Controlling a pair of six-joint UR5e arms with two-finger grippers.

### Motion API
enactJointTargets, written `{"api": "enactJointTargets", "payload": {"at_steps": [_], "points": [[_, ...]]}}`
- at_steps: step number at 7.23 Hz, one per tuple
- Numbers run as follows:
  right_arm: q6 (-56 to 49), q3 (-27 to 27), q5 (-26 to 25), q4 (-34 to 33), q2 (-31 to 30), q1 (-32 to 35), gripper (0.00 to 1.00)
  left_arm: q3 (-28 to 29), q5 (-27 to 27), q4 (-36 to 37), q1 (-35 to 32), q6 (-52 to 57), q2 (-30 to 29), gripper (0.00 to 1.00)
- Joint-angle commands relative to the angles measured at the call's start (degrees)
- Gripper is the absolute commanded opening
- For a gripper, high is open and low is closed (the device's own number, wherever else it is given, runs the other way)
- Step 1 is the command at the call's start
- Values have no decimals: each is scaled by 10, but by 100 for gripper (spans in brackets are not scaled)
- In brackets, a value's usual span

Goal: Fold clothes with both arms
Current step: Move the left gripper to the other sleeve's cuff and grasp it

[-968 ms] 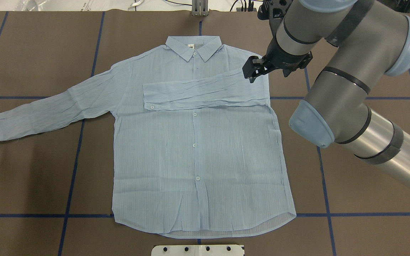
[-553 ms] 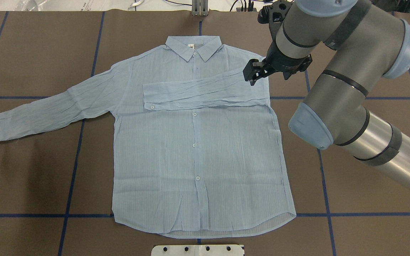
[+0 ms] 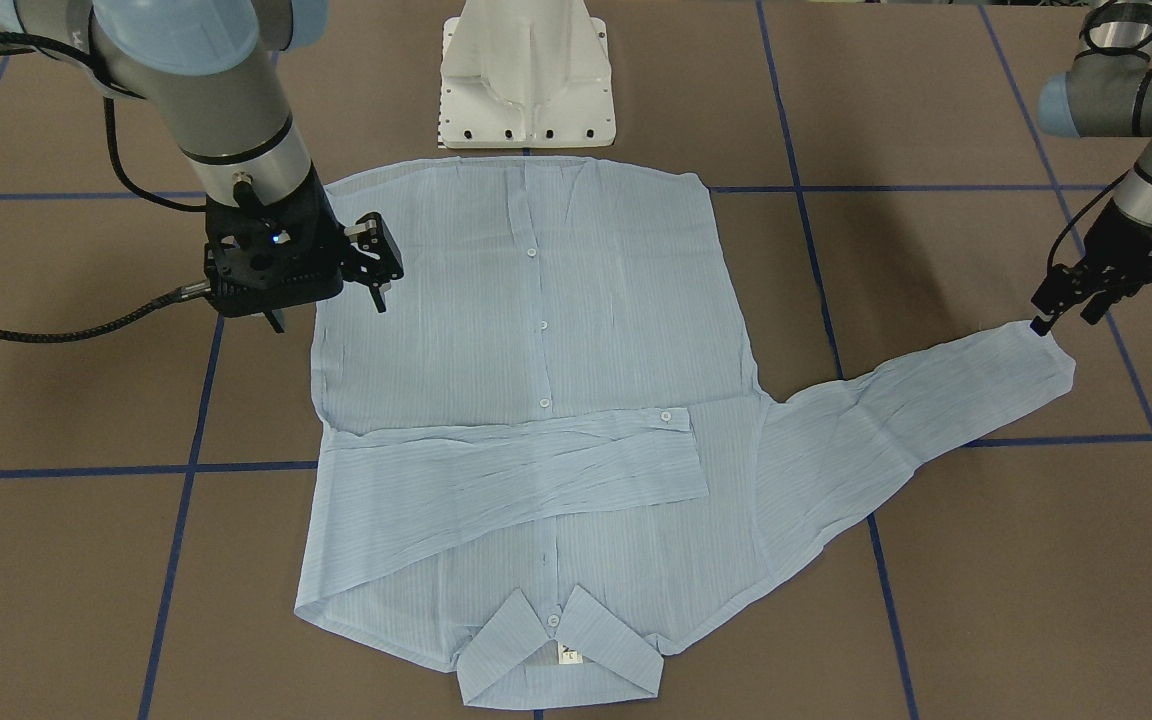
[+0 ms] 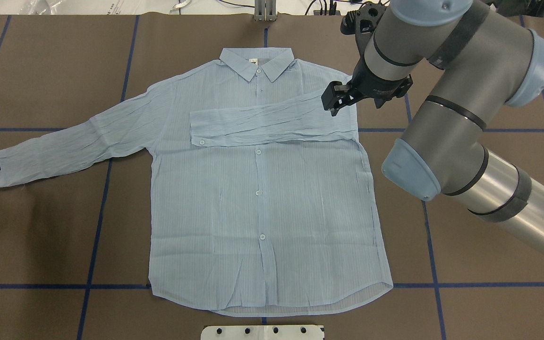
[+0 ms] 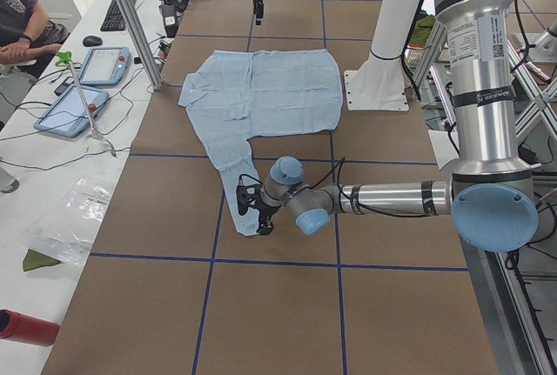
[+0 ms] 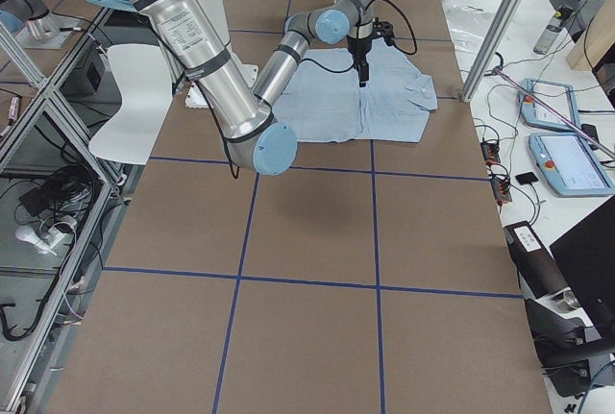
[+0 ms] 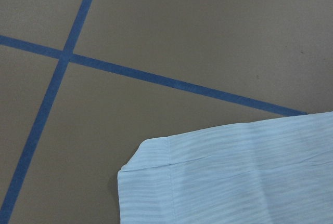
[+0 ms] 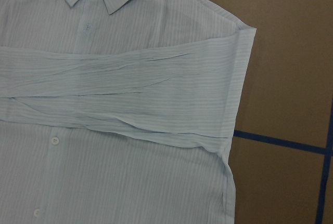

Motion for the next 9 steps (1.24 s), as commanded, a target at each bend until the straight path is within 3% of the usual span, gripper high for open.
{"api": "enactJointTargets", "payload": {"at_steps": [1,4,9], "points": [[1,1,-1,0,0,-4,100,12,2,-1,10,3,0,84],[1,0,-2,0,-1,-4,100,11,2,-1,15,2,1,67],[1,0,-3,0,-4,-4,100,19,2,0,35,2,2,65]]}}
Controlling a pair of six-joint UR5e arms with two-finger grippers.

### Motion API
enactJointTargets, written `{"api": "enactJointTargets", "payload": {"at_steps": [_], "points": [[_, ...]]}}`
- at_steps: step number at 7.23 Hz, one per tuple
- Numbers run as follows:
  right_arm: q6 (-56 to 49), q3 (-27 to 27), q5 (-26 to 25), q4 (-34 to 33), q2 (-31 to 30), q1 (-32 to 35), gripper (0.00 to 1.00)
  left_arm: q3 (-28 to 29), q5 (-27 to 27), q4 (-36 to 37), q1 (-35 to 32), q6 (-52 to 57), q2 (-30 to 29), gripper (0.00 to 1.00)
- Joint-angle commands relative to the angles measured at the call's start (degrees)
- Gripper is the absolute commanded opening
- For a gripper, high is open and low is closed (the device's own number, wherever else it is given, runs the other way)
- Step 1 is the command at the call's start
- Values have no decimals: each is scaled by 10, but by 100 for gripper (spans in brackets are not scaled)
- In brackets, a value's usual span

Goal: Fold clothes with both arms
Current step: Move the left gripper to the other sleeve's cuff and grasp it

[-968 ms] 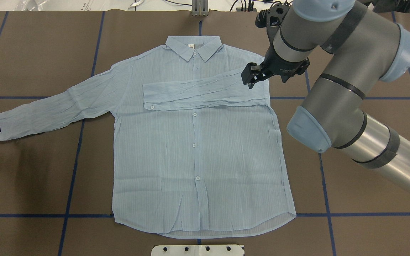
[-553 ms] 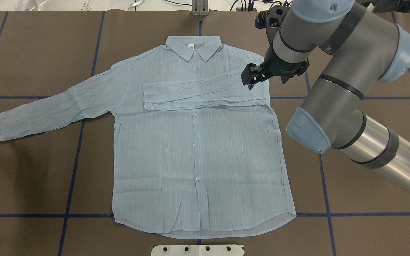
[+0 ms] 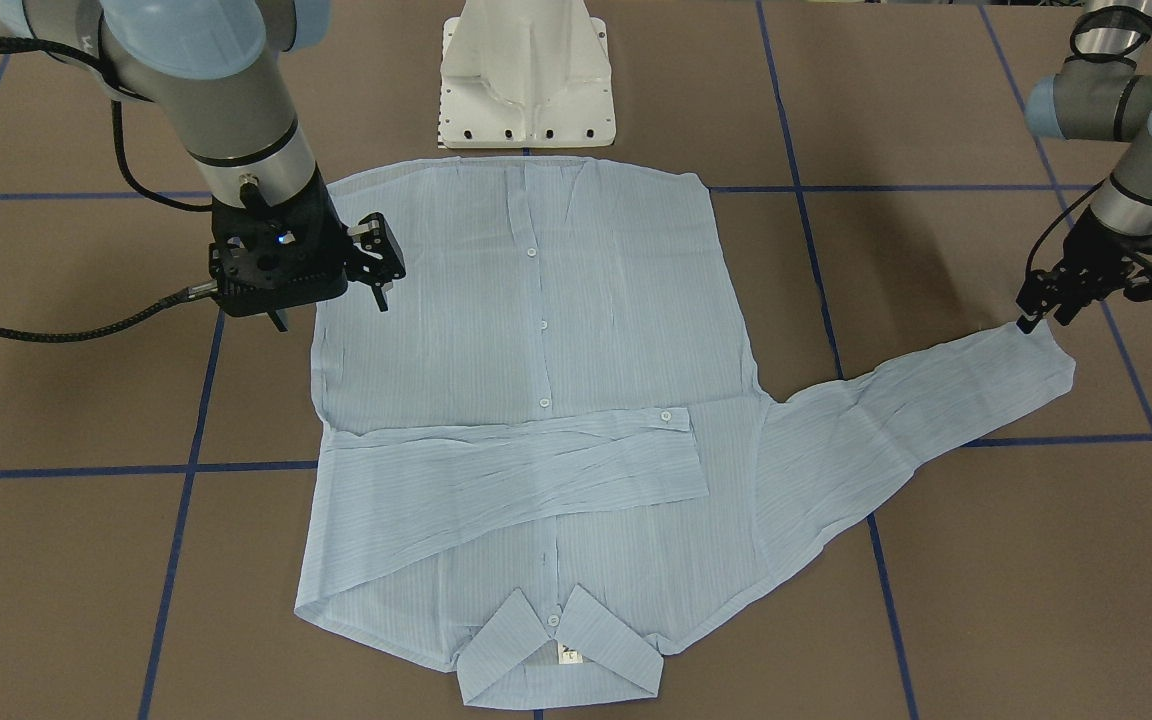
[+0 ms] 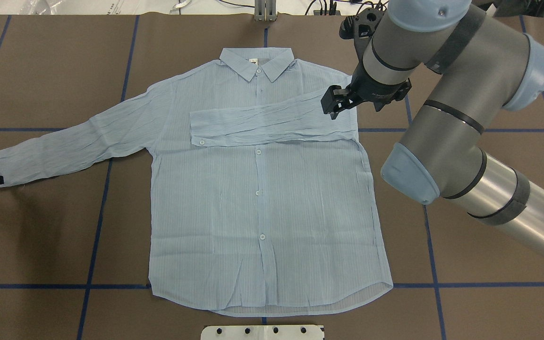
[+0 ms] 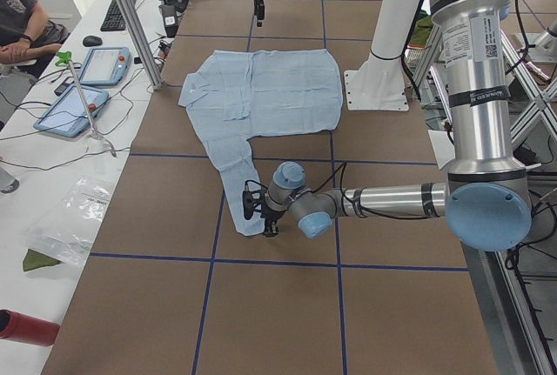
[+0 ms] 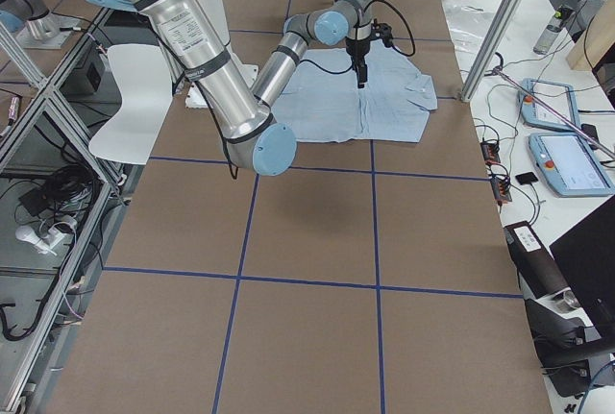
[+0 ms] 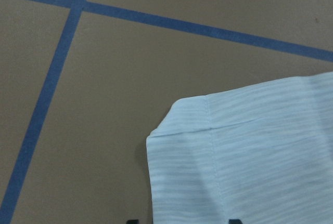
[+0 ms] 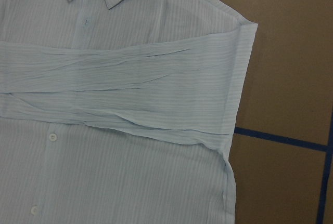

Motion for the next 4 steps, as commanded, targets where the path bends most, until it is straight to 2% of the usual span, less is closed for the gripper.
{"api": "enactJointTargets", "payload": {"at_steps": [1,4], "points": [[0,0,0,0,0,0,100,4,0,1,6,0,1,60],[0,1,3,0,0,0,100,3,1,1,5,1,2,42]]}}
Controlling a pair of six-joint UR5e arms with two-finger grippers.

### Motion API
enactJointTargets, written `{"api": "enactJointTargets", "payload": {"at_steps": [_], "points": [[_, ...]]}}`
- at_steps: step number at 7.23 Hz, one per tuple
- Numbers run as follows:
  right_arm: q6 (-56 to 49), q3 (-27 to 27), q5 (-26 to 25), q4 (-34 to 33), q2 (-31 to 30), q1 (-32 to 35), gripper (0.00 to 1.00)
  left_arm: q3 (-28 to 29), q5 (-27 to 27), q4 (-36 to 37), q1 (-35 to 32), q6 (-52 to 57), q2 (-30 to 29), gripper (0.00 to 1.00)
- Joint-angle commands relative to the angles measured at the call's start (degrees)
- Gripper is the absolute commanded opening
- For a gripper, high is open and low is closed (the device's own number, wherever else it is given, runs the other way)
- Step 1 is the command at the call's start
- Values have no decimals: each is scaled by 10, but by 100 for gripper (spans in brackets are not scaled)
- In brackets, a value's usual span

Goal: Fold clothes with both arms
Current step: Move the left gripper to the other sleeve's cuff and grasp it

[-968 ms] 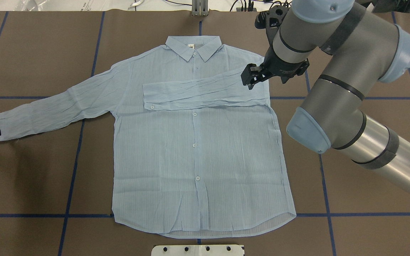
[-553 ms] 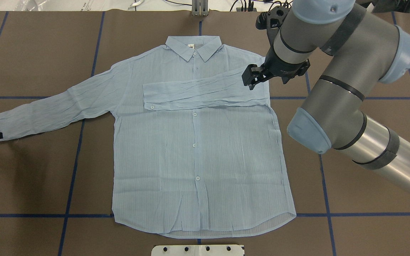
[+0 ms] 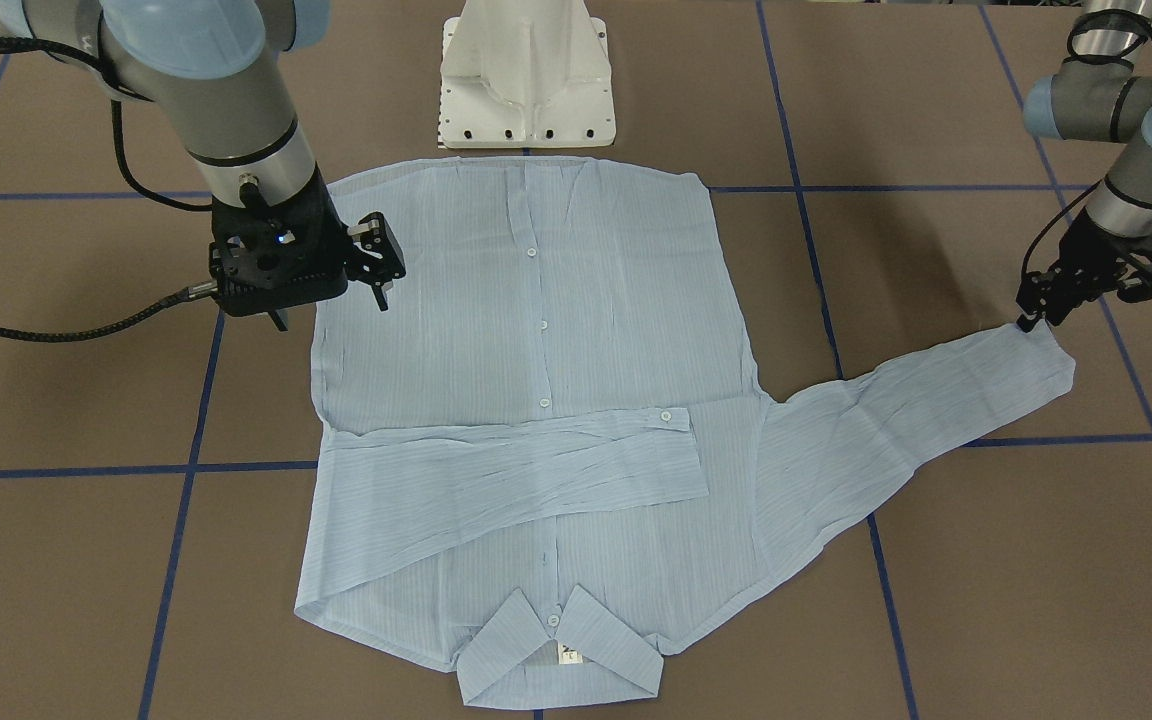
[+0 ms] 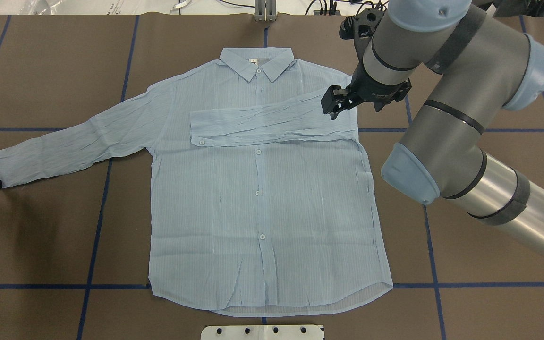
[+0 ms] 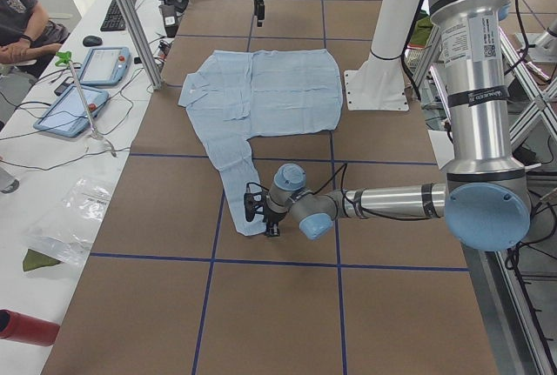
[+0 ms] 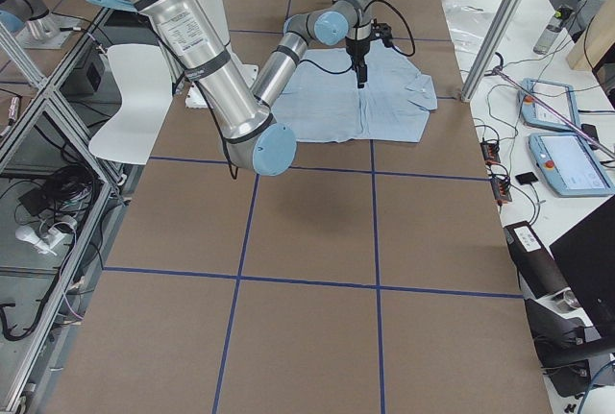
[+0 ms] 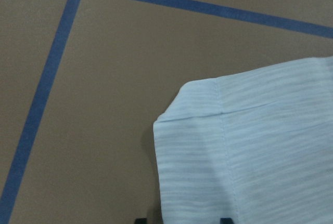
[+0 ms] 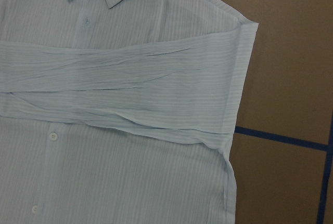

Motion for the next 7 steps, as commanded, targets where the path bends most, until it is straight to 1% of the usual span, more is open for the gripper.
{"api": "enactJointTargets", "payload": {"at_steps": [1,2,3,4,5,6,7], "points": [[0,0,1,0,0,0,100,-3,-1,0,-1,2,1,35],[-1,0,2,0,-1,1,100,-7,-1,0,-2,2,2,18],[0,1,2,0,-2,1,100,-24,-2,0,-2,3,20,4],[0,1,2,0,-3,1,100,-41,-5,0,-3,3,26,0],[0,2,2,0,-5,1,100,-41,-5,6,-1,3,26,0],[0,2,2,0,-6,2,100,-53,-8,8,-1,2,24,0],[-1,6,3,0,-13,2,100,-90,-19,44,-3,2,17,0]]}}
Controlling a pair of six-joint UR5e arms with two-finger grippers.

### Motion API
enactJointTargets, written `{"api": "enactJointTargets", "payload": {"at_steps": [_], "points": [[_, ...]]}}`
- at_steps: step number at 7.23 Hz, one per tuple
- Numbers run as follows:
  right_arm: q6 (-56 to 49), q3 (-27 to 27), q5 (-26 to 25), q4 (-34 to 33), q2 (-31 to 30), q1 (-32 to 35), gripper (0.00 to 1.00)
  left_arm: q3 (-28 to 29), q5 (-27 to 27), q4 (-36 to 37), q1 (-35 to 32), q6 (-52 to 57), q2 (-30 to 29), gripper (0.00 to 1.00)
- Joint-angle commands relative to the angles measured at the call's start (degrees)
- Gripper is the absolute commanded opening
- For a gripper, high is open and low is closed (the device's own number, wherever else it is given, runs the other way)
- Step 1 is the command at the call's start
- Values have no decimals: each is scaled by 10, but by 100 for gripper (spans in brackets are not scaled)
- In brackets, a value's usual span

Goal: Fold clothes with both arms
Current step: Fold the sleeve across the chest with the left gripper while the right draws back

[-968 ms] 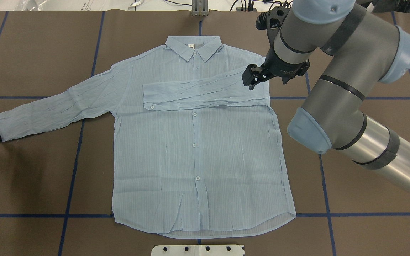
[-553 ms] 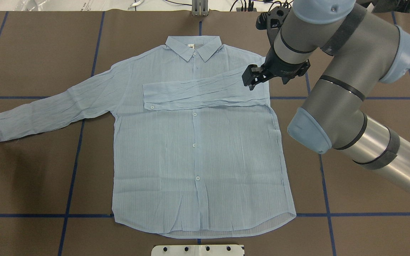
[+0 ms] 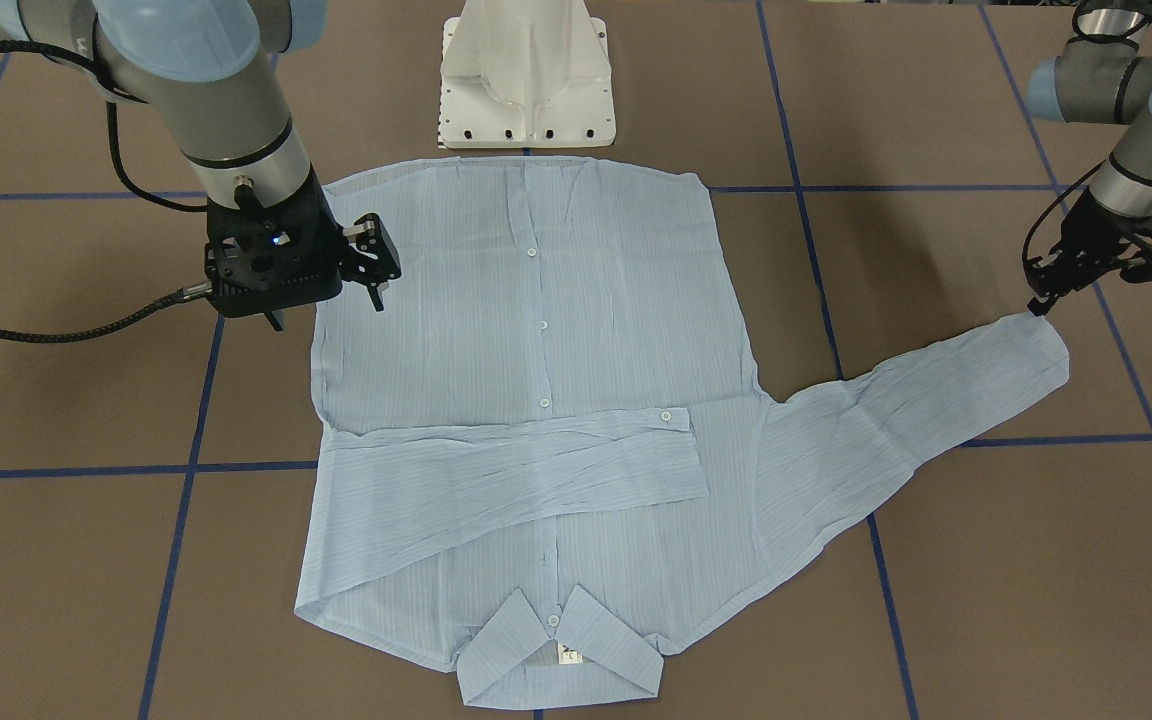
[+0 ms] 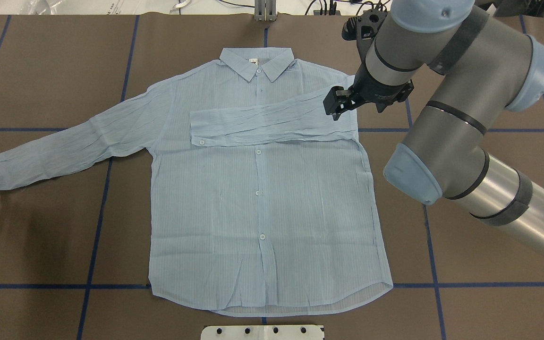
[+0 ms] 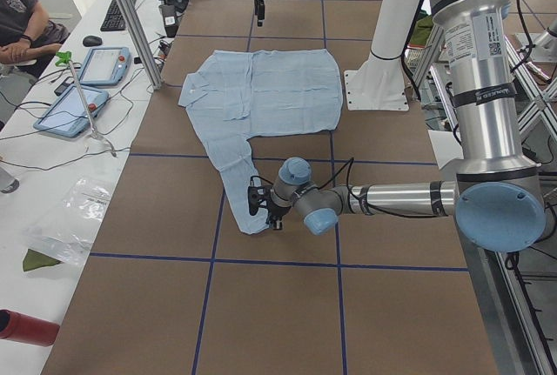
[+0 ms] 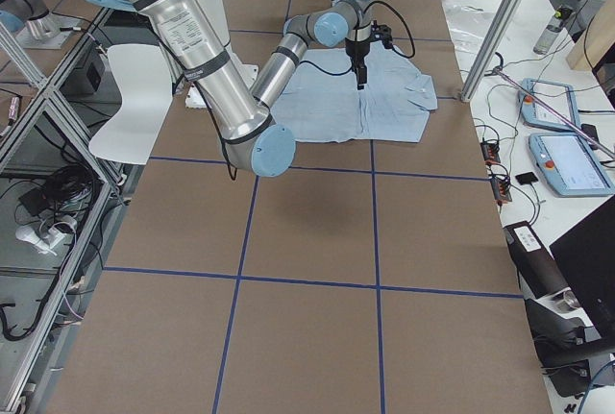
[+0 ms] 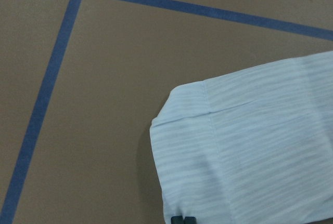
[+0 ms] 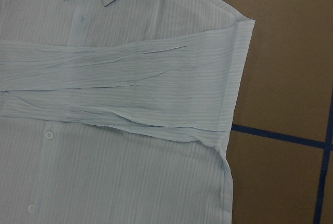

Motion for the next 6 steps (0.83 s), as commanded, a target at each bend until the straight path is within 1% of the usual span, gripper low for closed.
{"api": "enactJointTargets", "payload": {"at_steps": [1,2,3,4,5,6], "points": [[-1,22,2,0,-29,2,100,-90,-16,80,-6,-7,-15,0],[-4,42,3,0,-54,6,100,-131,-14,139,-15,-8,-40,0],[-6,51,4,-1,-69,8,100,-145,-14,224,-33,-9,-105,0],[-8,57,6,0,-88,9,100,-153,-15,341,-34,-9,-194,0],[-9,87,7,1,-128,10,100,-153,-14,457,-34,-20,-285,0],[-10,109,19,1,-151,15,100,-147,-17,511,-31,-53,-354,0]]}}
